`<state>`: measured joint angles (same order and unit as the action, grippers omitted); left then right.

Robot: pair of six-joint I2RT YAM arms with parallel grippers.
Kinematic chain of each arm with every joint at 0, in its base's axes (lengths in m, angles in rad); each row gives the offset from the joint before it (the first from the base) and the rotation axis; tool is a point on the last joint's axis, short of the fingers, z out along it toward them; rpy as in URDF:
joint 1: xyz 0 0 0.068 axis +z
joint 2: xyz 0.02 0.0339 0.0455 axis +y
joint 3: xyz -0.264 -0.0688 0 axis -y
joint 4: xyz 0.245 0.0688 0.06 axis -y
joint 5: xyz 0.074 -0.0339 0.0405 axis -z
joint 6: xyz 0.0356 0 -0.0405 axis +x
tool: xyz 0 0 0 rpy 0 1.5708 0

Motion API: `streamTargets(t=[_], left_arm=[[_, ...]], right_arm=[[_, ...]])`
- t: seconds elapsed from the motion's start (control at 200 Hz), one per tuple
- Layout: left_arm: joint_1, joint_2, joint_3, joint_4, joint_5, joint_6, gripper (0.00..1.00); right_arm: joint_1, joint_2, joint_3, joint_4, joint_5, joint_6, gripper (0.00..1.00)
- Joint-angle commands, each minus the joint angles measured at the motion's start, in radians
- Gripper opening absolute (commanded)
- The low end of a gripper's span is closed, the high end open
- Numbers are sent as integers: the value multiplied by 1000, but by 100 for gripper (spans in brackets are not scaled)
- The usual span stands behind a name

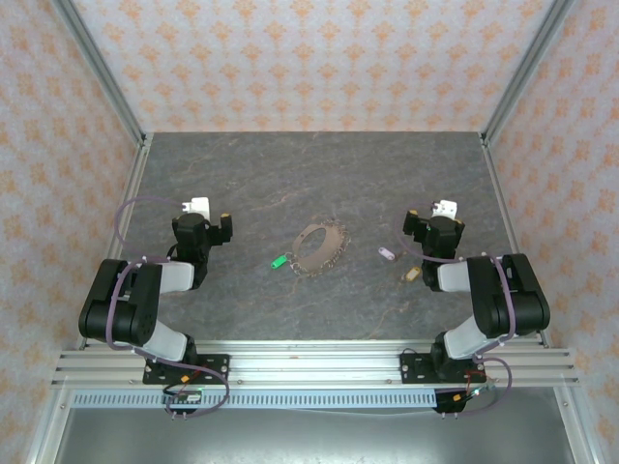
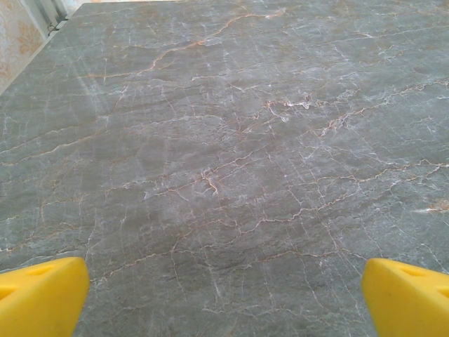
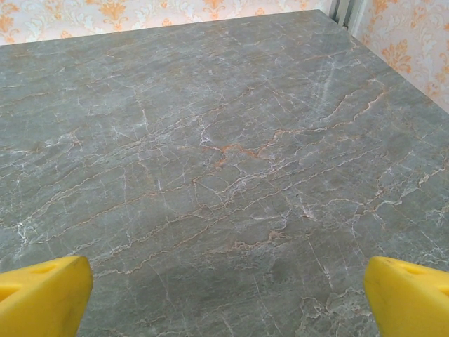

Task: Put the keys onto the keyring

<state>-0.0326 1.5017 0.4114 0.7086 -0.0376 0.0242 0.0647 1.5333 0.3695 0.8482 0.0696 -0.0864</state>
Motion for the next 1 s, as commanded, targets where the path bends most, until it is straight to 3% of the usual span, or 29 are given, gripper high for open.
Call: streamTargets(t=[0.0, 0.1, 0.25, 0.325, 0.415, 0.555, 0.666, 0.746, 0.831, 0.996], left_arm=[[-10, -17, 25, 8, -12, -2, 100], [-8, -79, 51, -84, -18, -8, 100], [-4, -232, 104, -308, -74, -82, 100], [0, -325, 116, -394, -109, -174, 100], [0, -407, 162, -536, -123, -253, 100], [0, -485, 226, -732, -154, -388, 100], [2, -532, 268, -955, -303, -608, 100], [2, -580, 241, -930, -154, -569, 100], [2, -627, 187, -856, -11, -624, 100], [-1, -591, 151, -774, 243, -679, 100]], right_arm=[[-6, -46, -35, 63, -11, 7, 99], [-6, -140, -19, -51, -12, 11, 100], [-6, -329, 149, -602, 2, 140, 99], [-6, -399, 181, -749, -40, 197, 99], [-6, -487, 158, -804, -68, 318, 99], [-6, -599, 120, -845, -245, 401, 99], [-6, -628, 141, -906, -357, 439, 99], [-6, -602, 198, -1009, -390, 464, 99], [-6, -569, 246, -1068, -436, 496, 99], [-6, -545, 147, -817, -550, 686, 99]])
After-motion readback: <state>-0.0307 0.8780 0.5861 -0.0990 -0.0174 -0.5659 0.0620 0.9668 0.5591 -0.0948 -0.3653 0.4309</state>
